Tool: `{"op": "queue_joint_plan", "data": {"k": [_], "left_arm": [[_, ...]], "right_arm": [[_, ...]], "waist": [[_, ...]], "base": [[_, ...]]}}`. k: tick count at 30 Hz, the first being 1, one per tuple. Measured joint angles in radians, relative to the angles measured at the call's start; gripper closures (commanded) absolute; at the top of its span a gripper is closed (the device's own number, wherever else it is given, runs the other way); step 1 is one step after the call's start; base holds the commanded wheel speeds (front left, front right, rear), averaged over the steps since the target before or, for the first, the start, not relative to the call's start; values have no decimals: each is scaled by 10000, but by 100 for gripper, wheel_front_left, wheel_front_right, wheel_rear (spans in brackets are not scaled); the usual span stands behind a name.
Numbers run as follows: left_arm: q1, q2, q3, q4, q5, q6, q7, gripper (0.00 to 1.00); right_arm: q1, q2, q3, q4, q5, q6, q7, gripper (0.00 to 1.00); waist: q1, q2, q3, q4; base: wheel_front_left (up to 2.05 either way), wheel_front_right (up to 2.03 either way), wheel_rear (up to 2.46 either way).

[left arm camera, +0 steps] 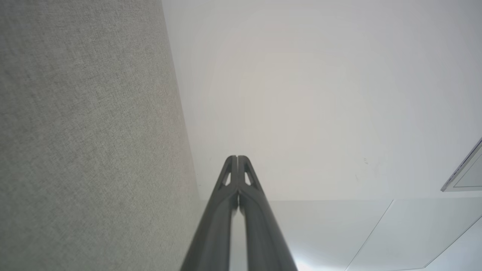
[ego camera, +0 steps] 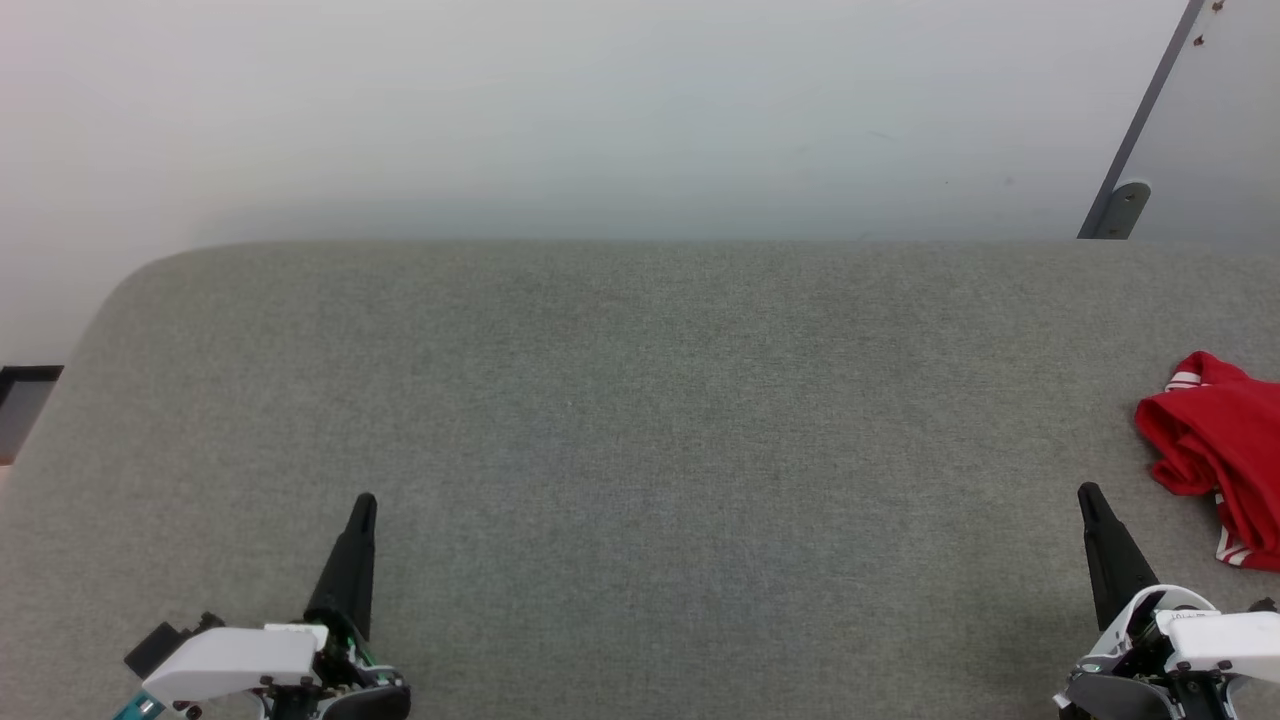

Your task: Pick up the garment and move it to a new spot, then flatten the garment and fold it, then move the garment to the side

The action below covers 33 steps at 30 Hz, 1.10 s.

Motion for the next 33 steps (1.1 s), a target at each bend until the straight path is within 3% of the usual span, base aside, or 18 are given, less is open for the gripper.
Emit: {"op": "queue_joint_plan", "data": {"k": [33], "left_arm": [[-2,-29,38,2,29,0,58,100]], "right_arm": [[0,0,0,0,0,0,0,100]], "waist": [[0,0,0,0]], "base": [[0,0,0]]}}
